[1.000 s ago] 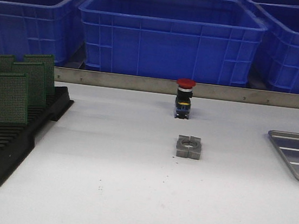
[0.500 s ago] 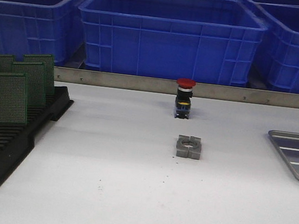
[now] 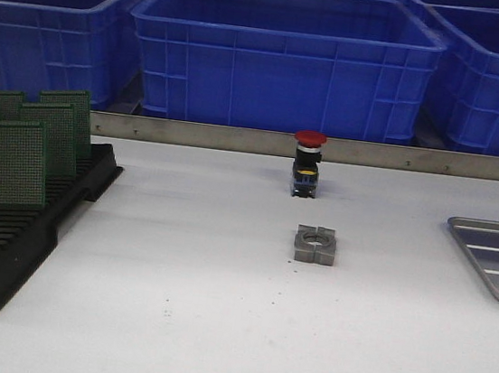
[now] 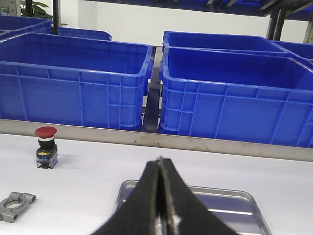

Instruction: Place circuit board on tray

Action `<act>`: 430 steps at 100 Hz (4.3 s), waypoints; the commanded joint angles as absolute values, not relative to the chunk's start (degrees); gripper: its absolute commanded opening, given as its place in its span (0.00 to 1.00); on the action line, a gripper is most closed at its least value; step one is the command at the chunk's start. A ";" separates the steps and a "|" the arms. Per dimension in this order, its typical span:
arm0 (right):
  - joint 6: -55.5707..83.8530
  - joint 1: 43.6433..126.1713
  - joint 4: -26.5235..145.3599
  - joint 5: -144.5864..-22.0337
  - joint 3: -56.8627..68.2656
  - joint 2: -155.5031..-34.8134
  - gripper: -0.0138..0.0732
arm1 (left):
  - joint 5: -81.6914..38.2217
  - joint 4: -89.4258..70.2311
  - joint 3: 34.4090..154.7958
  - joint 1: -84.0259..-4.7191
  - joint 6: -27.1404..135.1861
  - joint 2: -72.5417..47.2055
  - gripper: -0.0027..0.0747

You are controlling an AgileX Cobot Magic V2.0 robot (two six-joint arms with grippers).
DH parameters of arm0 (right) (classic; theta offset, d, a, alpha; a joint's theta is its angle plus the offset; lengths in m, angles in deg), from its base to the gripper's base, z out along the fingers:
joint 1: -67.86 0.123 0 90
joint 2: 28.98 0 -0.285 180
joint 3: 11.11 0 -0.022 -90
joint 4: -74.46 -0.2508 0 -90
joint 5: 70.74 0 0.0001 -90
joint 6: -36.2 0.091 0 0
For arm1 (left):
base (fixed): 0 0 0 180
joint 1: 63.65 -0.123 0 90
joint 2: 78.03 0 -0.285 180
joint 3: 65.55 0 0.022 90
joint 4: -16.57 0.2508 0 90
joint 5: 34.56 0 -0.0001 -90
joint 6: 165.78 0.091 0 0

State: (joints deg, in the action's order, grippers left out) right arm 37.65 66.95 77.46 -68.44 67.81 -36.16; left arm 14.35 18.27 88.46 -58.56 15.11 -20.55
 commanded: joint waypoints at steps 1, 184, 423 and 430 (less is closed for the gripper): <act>37.57 67.06 77.87 -63.90 68.07 -35.21 0.08 | 9.20 16.57 90.51 -58.14 15.18 -19.71 0.79; 37.57 67.06 77.87 -63.90 68.07 -35.21 0.08 | 30.35 1.87 120.43 -58.14 98.39 31.13 0.79; 39.54 67.06 69.73 -105.45 29.05 -61.54 0.08 | 38.45 -30.13 130.26 -33.96 96.44 28.49 0.01; 39.54 67.06 69.73 -105.32 27.87 -63.17 0.08 | 38.45 -30.13 130.26 -33.96 96.44 28.49 0.01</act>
